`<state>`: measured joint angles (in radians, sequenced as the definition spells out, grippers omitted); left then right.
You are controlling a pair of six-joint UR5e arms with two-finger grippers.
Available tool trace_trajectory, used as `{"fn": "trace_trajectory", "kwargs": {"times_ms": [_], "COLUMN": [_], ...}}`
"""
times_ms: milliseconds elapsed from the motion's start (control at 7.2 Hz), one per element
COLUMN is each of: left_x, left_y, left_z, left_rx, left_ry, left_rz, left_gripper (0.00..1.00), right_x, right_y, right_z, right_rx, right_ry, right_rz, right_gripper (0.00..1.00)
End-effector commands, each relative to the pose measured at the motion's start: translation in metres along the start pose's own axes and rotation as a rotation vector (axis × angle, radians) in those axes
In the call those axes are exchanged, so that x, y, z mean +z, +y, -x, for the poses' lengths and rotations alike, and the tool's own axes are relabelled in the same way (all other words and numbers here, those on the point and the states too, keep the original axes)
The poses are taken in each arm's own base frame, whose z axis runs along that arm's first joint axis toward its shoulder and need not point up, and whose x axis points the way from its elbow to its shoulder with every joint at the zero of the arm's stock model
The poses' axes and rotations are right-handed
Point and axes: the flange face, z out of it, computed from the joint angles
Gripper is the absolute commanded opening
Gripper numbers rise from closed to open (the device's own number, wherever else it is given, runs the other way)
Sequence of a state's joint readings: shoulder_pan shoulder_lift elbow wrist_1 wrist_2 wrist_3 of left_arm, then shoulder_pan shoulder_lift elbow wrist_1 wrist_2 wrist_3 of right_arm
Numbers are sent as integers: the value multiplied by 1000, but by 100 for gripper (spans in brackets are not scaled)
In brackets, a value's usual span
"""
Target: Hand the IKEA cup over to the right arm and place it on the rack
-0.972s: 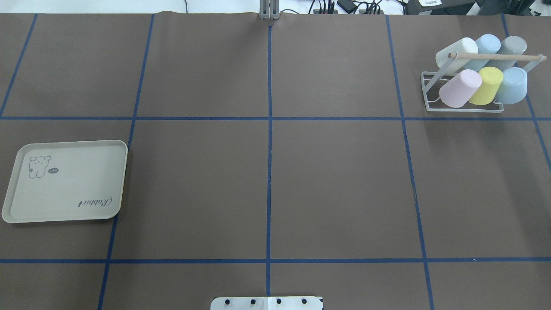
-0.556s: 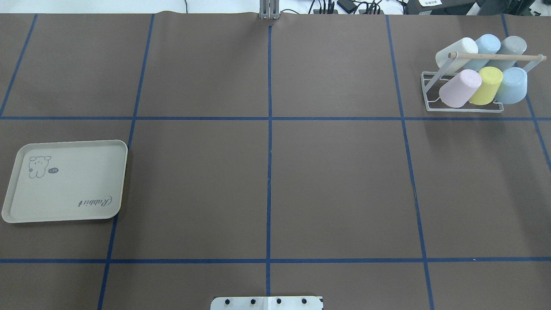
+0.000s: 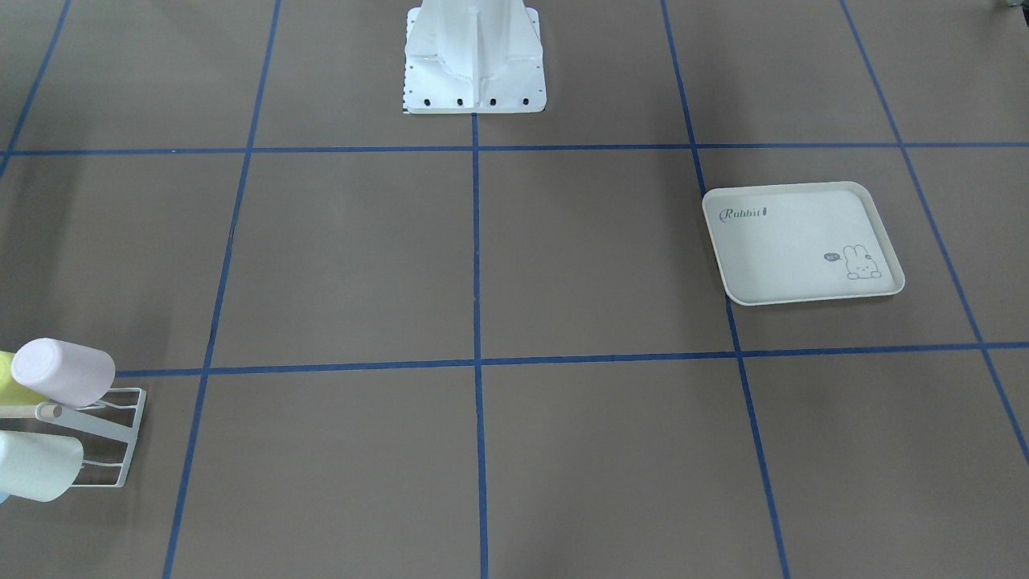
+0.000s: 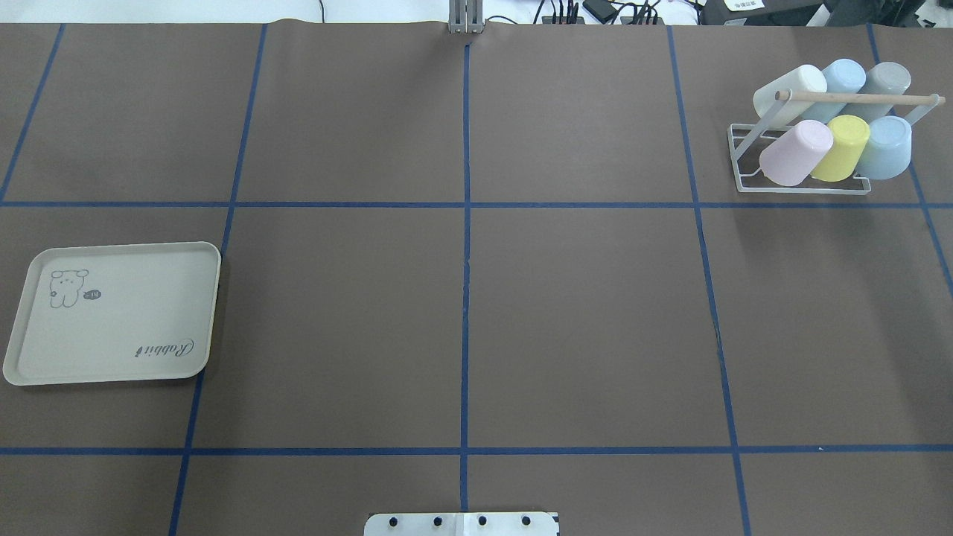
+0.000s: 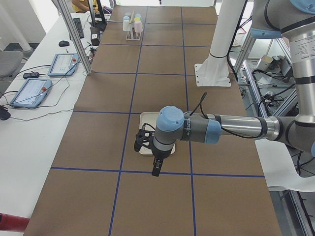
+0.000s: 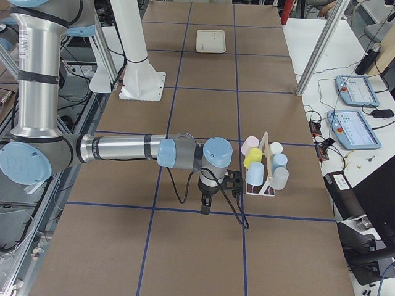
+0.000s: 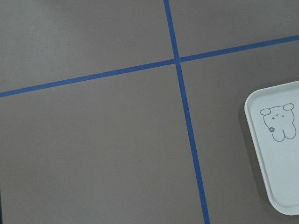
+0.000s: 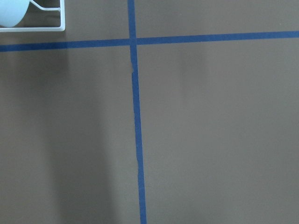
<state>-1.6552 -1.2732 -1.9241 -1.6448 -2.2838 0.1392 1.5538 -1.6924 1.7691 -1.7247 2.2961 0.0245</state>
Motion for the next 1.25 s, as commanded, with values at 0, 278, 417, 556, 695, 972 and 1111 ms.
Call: {"fn": "trace_trajectory", "kwargs": {"times_ms": [0,278,417,556,695,972,1111], "left_x": [2,2,2,1,0,0,-1], "left_y": [1,2,2,2,0,0,0], "left_z": [1,1,1,0,-1,-1,-1], "left_rx": [-5,-5,-5,-5,-2,-2,-1], "left_ry": [7,5,4,5,6,5,6], "left_rz": [3,3,4,2,-1,-1,-2], "left_gripper": [100,100,100,100,100,100,100], "right_x": [-2,-1,3,3,5,12,13], "right_y": [8,12,13,15,17,26,29], "right_z": [1,1,-3,-3,-6,-14,-16], "right_rx": [-5,-1,4,-6,-5,12,13], "right_ry": [-3,-3,-2,1,15,28,32], "right_rz": [-4,-1,6,6,10,26,29], "right_gripper": [100,100,100,100,100,100,100]}}
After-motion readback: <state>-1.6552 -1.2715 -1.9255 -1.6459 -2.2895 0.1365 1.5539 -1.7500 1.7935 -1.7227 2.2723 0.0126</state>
